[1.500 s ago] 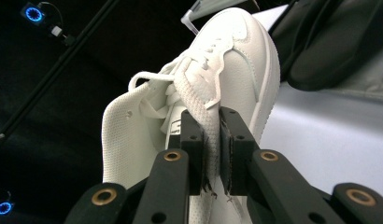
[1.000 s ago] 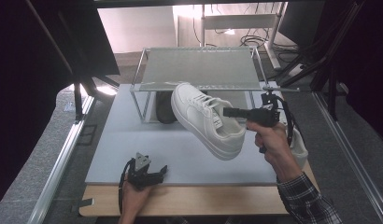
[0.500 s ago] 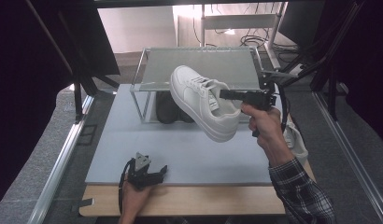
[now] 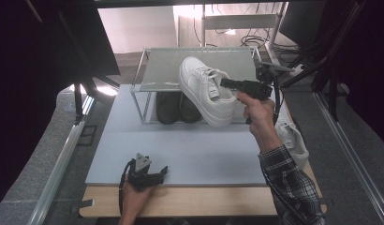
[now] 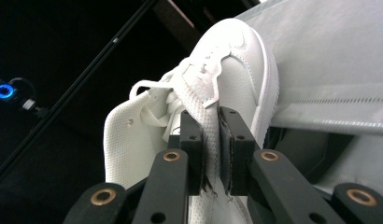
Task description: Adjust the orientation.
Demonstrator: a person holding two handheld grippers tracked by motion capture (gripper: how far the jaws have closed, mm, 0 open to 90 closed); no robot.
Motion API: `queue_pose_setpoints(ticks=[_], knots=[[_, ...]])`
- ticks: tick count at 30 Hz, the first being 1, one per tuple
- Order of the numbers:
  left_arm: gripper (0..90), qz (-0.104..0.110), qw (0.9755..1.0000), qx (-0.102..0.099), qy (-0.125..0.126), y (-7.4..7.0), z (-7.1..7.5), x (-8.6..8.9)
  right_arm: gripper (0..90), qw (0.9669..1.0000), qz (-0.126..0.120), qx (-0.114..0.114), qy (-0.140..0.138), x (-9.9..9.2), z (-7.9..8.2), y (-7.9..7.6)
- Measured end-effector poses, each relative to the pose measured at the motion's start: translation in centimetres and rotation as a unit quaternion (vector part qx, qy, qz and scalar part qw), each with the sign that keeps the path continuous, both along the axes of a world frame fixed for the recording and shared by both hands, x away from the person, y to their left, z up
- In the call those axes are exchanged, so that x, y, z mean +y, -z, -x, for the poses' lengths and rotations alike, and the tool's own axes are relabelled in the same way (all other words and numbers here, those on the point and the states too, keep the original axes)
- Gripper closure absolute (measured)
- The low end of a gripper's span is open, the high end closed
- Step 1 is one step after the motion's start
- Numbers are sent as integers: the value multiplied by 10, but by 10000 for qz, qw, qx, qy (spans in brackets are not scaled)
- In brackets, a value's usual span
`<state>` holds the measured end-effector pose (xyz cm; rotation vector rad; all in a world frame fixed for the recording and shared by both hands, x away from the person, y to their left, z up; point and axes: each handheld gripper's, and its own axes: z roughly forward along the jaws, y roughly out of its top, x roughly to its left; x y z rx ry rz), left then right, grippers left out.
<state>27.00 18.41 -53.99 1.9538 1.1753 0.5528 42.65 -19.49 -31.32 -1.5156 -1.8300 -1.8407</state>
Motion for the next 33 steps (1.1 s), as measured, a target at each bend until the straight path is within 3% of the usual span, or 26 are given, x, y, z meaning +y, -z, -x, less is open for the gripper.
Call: queue_pose_setpoints(ticks=[17,23,33], knots=[[132,-28,10000,12,4,0,0,0,795,9982,99,191,567,15,-35,3],[132,-26,10000,13,2,0,0,0,753,9978,244,89,611,23,-38,0],[132,-18,10000,12,0,0,0,0,605,9988,5,19,482,20,-42,3]])
